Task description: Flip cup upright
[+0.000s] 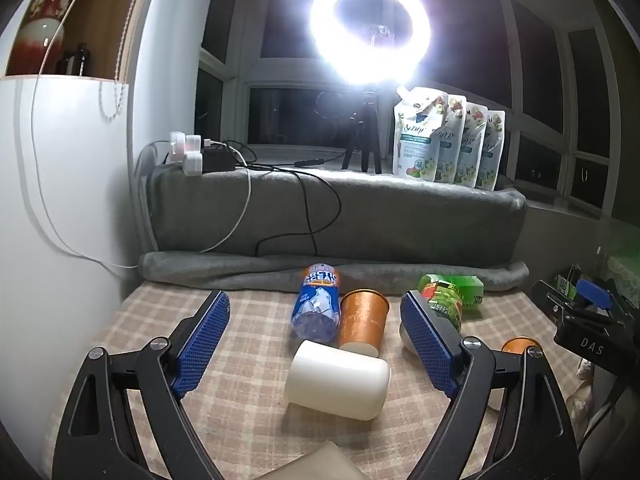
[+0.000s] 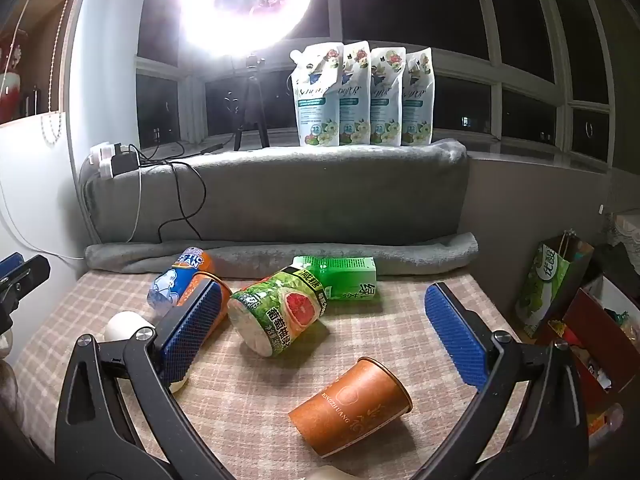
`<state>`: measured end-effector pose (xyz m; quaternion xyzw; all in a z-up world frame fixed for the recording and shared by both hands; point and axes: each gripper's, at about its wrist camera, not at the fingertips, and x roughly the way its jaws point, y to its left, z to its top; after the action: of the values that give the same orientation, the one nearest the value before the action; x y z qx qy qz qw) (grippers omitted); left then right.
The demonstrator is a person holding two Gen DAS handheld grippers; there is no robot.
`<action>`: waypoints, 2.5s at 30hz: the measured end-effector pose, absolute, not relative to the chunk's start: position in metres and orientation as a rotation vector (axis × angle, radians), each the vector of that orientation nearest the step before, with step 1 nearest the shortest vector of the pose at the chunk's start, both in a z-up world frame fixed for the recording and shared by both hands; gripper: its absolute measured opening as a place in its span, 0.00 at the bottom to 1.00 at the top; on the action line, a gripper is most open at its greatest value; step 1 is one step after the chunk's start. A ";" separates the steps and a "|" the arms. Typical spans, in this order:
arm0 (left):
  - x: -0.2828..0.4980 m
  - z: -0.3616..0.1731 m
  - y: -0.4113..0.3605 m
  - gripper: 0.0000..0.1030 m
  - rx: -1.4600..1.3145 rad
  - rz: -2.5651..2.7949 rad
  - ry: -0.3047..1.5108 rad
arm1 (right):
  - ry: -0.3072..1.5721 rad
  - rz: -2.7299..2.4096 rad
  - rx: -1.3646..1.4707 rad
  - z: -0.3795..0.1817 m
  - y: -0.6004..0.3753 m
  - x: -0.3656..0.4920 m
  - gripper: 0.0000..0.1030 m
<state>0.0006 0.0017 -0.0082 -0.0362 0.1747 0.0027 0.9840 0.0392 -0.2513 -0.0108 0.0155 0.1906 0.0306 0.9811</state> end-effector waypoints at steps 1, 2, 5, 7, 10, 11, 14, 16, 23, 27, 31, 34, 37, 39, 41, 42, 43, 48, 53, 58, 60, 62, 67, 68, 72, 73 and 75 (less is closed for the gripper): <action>0.000 -0.009 0.001 0.85 -0.072 0.005 0.351 | 0.384 0.062 0.032 -0.011 -0.251 0.039 1.00; 0.001 -0.007 0.002 0.85 -0.074 0.004 0.355 | 0.385 0.062 0.032 -0.011 -0.251 0.039 1.00; 0.000 -0.008 0.001 0.85 -0.073 0.004 0.355 | 0.385 0.062 0.030 -0.011 -0.251 0.040 1.00; 0.000 -0.008 0.001 0.85 -0.073 0.003 0.355 | 0.386 0.061 0.030 -0.011 -0.249 0.039 1.00; 0.001 -0.006 0.003 0.85 -0.076 0.000 0.358 | 0.386 0.060 0.029 -0.011 -0.247 0.038 1.00; 0.001 -0.006 0.003 0.85 -0.076 0.000 0.357 | 0.385 0.059 0.029 -0.012 -0.246 0.037 1.00; 0.001 -0.005 0.003 0.85 -0.076 0.000 0.359 | 0.384 0.057 0.034 -0.012 -0.244 0.037 1.00; 0.001 -0.005 0.003 0.85 -0.077 -0.001 0.359 | 0.384 0.054 0.036 -0.009 -0.254 0.038 1.00; 0.001 -0.004 0.003 0.85 -0.075 -0.003 0.359 | 0.381 0.050 0.038 -0.008 -0.255 0.037 1.00; 0.001 -0.004 0.002 0.85 -0.074 -0.003 0.359 | 0.381 0.051 0.040 -0.008 -0.255 0.037 1.00; 0.000 -0.003 0.001 0.85 -0.075 -0.002 0.359 | 0.381 0.049 0.038 -0.007 -0.254 0.037 1.00; 0.000 -0.003 0.002 0.85 -0.075 -0.003 0.359 | 0.380 0.047 0.037 -0.007 -0.253 0.037 1.00; 0.000 -0.003 0.002 0.85 -0.075 -0.003 0.359 | 0.381 0.048 0.037 -0.007 -0.253 0.037 1.00; 0.000 -0.003 0.002 0.85 -0.075 -0.003 0.359 | 0.382 0.047 0.037 -0.007 -0.253 0.037 1.00; 0.000 -0.003 0.002 0.85 -0.076 -0.003 0.358 | 0.382 0.047 0.038 -0.007 -0.253 0.037 1.00; 0.000 -0.003 0.002 0.85 -0.076 -0.003 0.358 | 0.382 0.047 0.037 -0.007 -0.253 0.037 1.00; 0.000 -0.003 0.002 0.85 -0.076 -0.003 0.358 | 0.382 0.047 0.036 -0.007 -0.253 0.037 1.00; 0.000 -0.003 0.002 0.85 -0.076 -0.003 0.358 | 0.382 0.048 0.036 -0.007 -0.253 0.037 1.00; 0.000 -0.003 0.002 0.85 -0.077 -0.004 0.358 | 0.382 0.047 0.037 -0.007 -0.255 0.037 1.00; 0.000 -0.003 0.002 0.85 -0.076 -0.003 0.358 | 0.382 0.046 0.034 -0.007 -0.253 0.037 1.00; -0.001 0.000 0.000 0.85 -0.073 -0.008 0.360 | 0.383 0.047 0.034 -0.007 -0.253 0.036 1.00; -0.001 0.000 -0.001 0.85 -0.071 -0.010 0.360 | 0.382 0.045 0.033 -0.007 -0.253 0.036 1.00; 0.001 0.002 -0.004 0.85 -0.065 -0.019 0.361 | 0.381 0.045 0.032 -0.006 -0.254 0.036 1.00; 0.002 0.003 -0.005 0.85 -0.065 -0.020 0.361 | 0.382 0.045 0.032 -0.006 -0.254 0.037 1.00; 0.004 0.001 -0.006 0.85 -0.062 -0.027 0.364 | 0.382 0.045 0.033 -0.007 -0.253 0.037 1.00; 0.005 0.001 -0.006 0.85 -0.061 -0.029 0.365 | 0.382 0.045 0.033 -0.007 -0.253 0.037 1.00; 0.006 0.000 -0.007 0.85 -0.057 -0.032 0.367 | 0.382 0.044 0.033 -0.007 -0.257 0.038 1.00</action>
<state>0.0065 -0.0074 0.0003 -0.0283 0.1822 -0.0161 0.9827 0.0379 -0.2573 -0.0068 0.0166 0.1900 0.0218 0.9814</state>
